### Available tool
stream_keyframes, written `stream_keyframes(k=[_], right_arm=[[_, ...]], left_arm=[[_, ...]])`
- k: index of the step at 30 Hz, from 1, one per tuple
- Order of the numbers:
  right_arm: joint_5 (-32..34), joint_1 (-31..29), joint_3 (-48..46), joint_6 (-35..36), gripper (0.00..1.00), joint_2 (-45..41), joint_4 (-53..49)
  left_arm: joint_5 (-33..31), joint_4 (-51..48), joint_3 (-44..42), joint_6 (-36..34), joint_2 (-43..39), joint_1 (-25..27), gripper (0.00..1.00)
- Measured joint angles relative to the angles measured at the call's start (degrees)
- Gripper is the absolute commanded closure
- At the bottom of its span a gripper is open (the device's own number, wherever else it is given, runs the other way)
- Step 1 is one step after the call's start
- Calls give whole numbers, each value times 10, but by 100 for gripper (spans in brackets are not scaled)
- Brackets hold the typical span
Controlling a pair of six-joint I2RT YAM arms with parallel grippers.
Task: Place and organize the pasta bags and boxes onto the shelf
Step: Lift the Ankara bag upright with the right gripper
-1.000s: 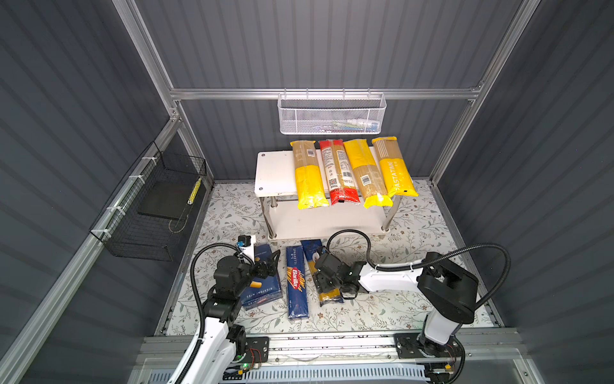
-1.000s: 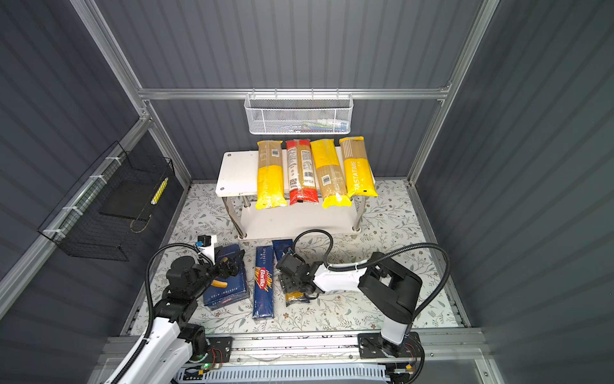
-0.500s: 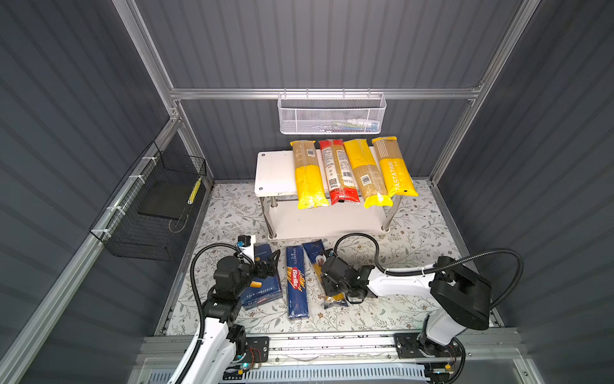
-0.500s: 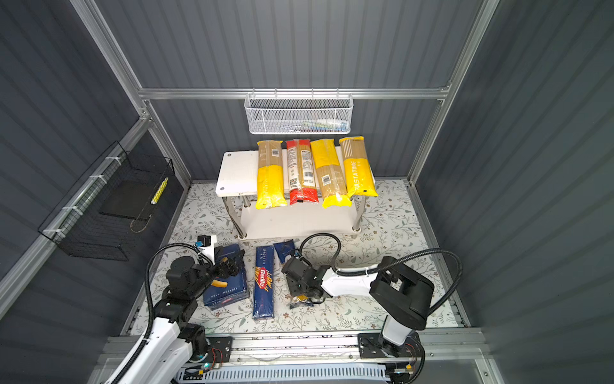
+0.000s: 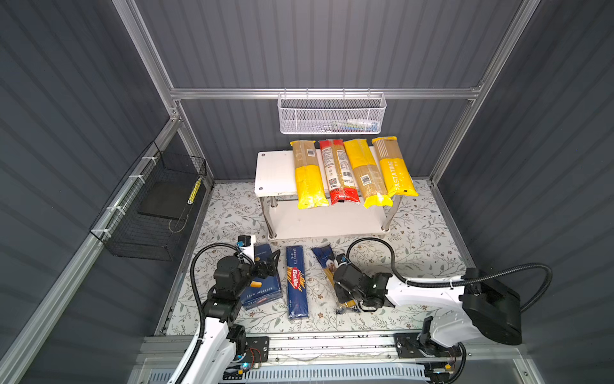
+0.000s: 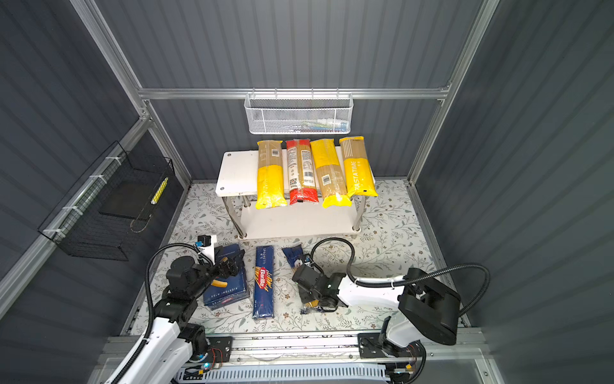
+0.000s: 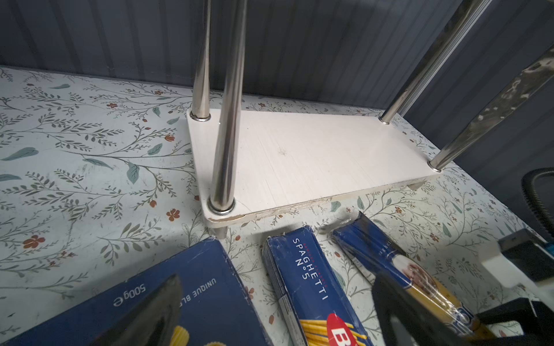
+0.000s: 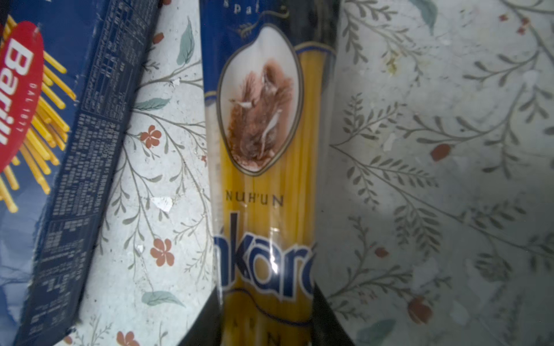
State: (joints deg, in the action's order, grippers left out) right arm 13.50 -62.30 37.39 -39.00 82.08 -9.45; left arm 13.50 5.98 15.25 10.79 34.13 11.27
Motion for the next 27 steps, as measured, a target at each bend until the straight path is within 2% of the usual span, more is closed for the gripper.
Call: stream_keyframes(k=[4,6,27], right_arm=[[13,0,-19,-9,73,-19,0],[16,0,-25,-12,79,-25,2],[28,0,-103,-36,95,-154,11]], left_arm=[[0,0,0,0,0,0,0],[0,0,0,0,0,0,1],[0,0,0,0,0,0,0]])
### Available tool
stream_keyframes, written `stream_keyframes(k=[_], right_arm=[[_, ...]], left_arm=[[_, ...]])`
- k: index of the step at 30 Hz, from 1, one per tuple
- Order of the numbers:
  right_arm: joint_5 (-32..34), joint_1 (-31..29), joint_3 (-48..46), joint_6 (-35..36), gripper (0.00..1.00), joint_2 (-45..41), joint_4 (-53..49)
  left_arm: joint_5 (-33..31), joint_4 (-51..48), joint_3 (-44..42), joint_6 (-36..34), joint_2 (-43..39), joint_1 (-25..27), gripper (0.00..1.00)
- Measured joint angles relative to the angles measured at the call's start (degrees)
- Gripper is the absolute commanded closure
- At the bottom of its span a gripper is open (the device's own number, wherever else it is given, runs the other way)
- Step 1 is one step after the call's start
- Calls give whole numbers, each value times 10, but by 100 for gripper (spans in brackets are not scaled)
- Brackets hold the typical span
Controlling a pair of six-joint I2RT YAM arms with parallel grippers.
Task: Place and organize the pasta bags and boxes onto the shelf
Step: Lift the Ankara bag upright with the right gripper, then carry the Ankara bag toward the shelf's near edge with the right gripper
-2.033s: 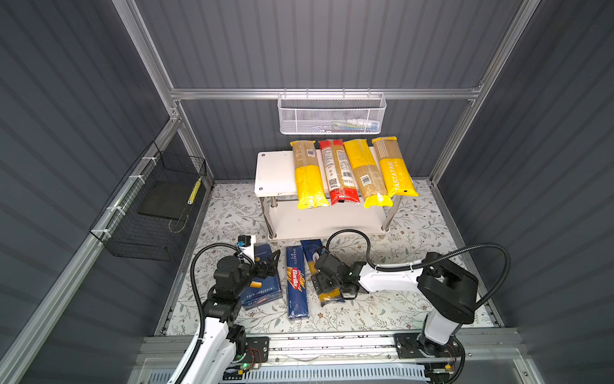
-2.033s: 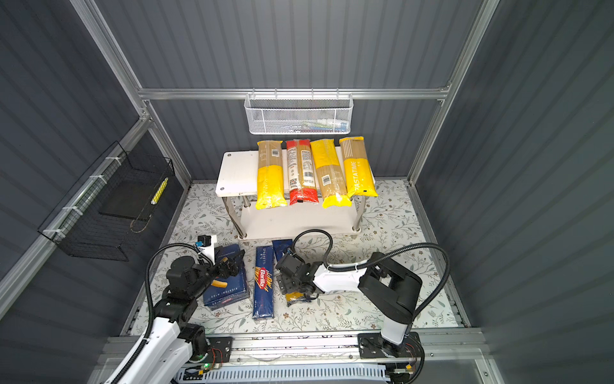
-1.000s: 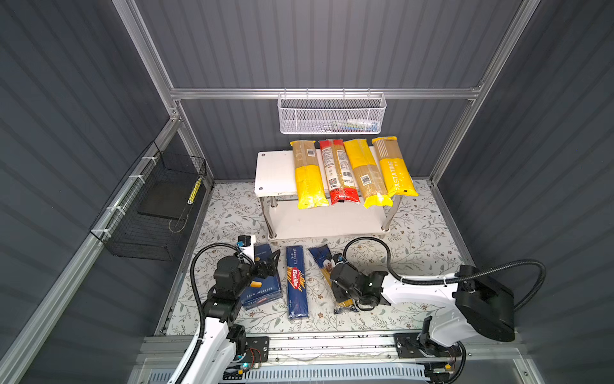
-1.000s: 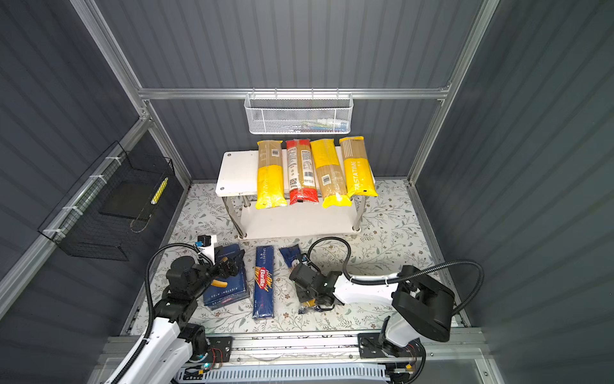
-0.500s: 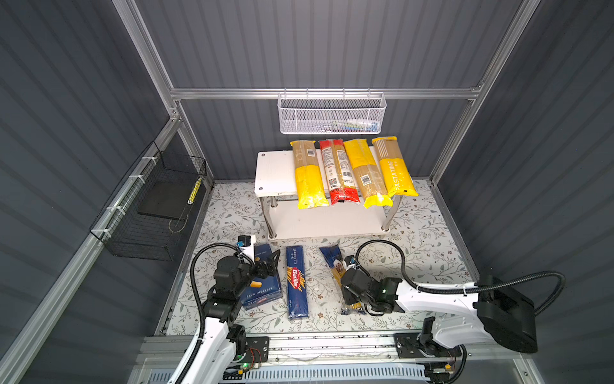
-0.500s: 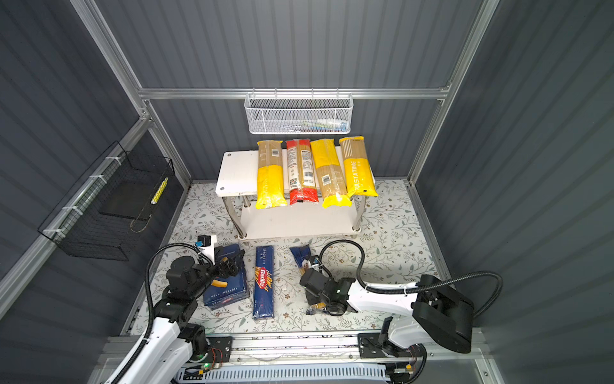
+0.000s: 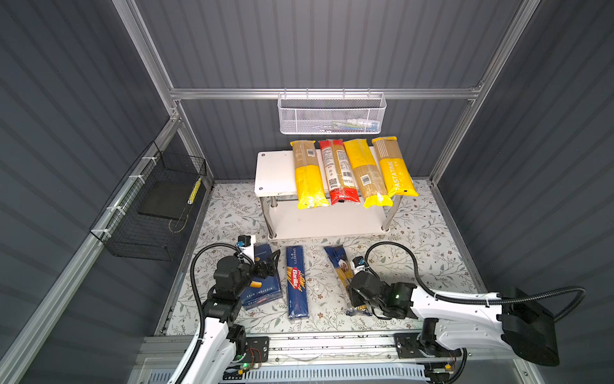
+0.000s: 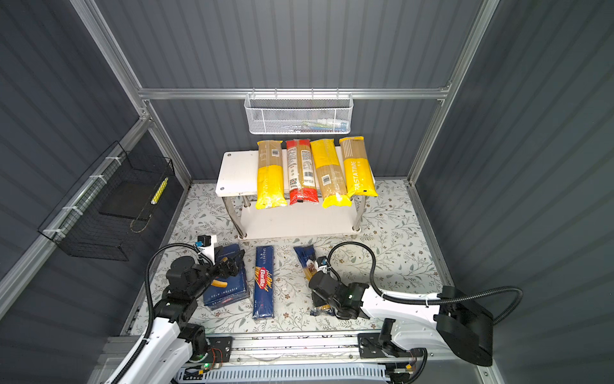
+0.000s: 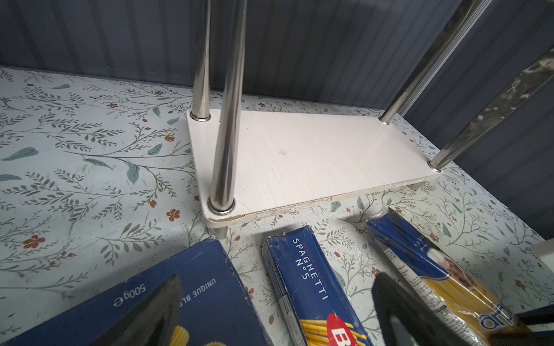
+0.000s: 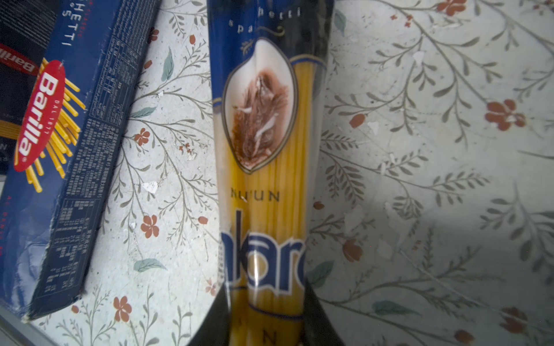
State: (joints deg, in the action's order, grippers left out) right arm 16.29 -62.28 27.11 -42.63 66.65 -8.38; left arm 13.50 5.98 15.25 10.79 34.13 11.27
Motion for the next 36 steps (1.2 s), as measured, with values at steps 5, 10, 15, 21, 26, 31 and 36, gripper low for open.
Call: stream_keyframes(k=[5,10,15,21,26,31,36], right_arm=[[5,0,-14,-6,97,-45,-4],[11,4,-17,-9,100,-80,-10],[14,13,-17,-8,100,-109,-34],[18,18,-16,-8,100,-143,-61],[22,25,-16,-3,100,-162,-87],[23,42,-5,8,100,-168,-103],[20,76,14,26,100,-169,-111]], left_arm=[[0,0,0,0,0,0,0],[0,0,0,0,0,0,0],[0,0,0,0,0,0,1],[0,0,0,0,0,0,0],[0,0,0,0,0,0,0],[0,0,0,0,0,0,0],[0,0,0,0,0,0,1]])
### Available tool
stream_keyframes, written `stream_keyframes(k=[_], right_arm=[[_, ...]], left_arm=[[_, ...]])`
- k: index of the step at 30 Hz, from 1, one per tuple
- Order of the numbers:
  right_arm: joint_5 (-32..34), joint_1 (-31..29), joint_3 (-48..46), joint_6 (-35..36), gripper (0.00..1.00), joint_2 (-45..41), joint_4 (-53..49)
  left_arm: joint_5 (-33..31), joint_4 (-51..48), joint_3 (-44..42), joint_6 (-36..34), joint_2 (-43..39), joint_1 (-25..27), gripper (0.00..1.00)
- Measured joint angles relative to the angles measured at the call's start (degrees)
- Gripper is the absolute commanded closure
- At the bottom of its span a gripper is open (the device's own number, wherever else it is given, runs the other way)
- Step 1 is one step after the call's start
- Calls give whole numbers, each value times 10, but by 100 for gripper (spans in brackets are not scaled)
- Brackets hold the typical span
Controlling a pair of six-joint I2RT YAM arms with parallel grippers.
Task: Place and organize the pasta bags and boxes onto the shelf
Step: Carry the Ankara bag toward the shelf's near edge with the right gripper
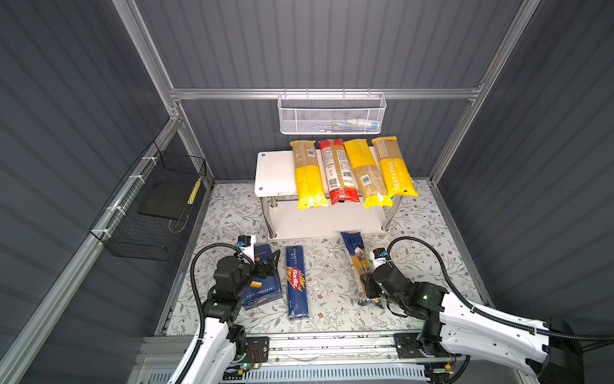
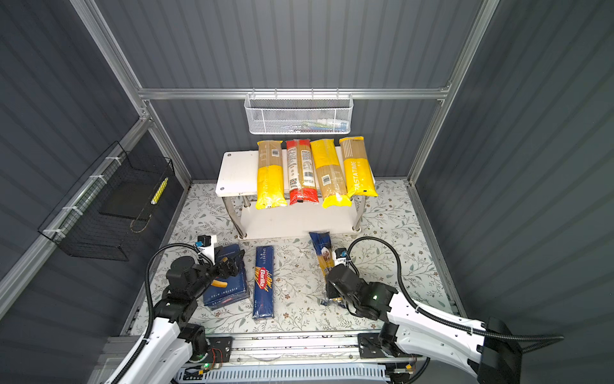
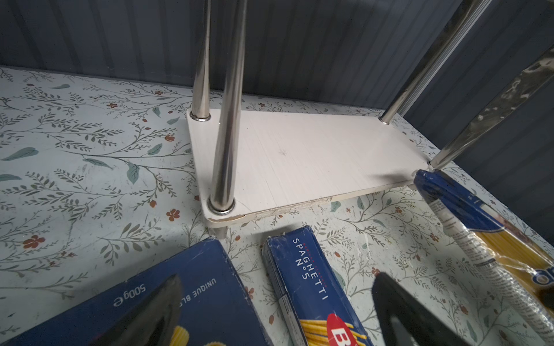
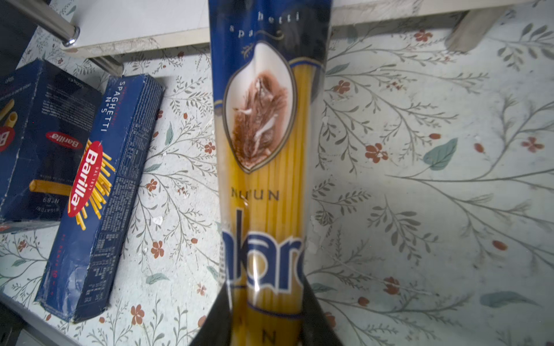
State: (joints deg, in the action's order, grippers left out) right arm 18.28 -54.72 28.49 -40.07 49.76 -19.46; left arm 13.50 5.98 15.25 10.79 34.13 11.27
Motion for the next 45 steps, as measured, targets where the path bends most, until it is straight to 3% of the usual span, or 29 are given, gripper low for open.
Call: stream_keyframes(k=[11,28,45], right_arm=[[-13,76,56,51,100,4,-19],[-64,195,100,122,100,85,-2],[-65,247,162,160,100,204,50]], left_arm=[[0,0,0,0,2,0,1],[-2,0,0,0,1,0,1],[-4,0,0,0,1,0,0]])
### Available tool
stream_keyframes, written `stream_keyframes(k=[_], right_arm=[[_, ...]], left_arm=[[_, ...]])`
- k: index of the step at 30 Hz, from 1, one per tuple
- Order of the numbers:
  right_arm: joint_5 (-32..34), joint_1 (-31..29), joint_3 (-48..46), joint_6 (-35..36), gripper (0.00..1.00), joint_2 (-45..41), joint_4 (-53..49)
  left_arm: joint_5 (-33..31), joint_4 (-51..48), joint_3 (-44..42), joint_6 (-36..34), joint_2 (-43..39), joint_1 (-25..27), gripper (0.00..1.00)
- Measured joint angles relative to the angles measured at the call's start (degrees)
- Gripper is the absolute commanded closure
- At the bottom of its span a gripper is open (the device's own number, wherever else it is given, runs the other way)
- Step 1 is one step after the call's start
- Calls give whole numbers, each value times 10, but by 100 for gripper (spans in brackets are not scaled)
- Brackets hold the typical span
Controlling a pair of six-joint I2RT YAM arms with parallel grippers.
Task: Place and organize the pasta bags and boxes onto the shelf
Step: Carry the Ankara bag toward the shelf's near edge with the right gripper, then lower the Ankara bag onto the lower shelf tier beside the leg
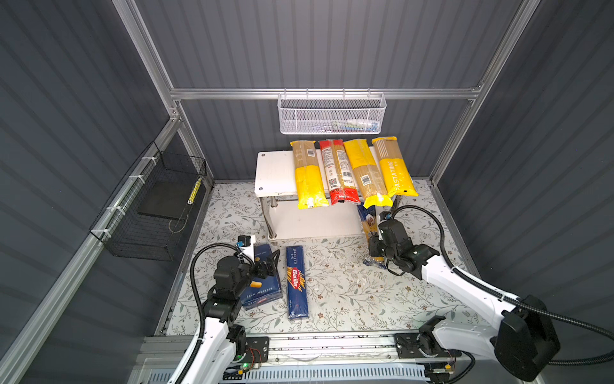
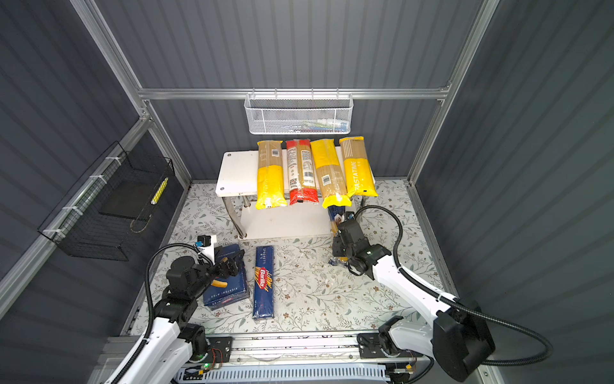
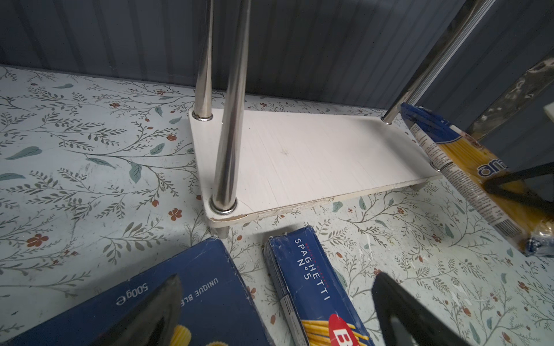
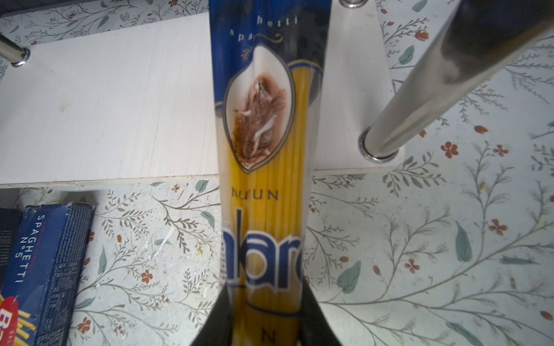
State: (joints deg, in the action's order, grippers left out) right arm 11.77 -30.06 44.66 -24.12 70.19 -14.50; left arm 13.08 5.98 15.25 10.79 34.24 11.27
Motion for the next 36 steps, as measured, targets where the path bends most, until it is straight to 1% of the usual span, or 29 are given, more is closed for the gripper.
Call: stream_keyframes(k=[7,18,36], right_arm=[[7,10,15,13,100,41,15],[17,32,16,17,100,72,47],[17,49,21,12,100,122,106]], left_arm=[[0,0,0,0,0,0,0],[0,0,0,0,0,0,1],[-4,-4,0,0,-10,0,1]])
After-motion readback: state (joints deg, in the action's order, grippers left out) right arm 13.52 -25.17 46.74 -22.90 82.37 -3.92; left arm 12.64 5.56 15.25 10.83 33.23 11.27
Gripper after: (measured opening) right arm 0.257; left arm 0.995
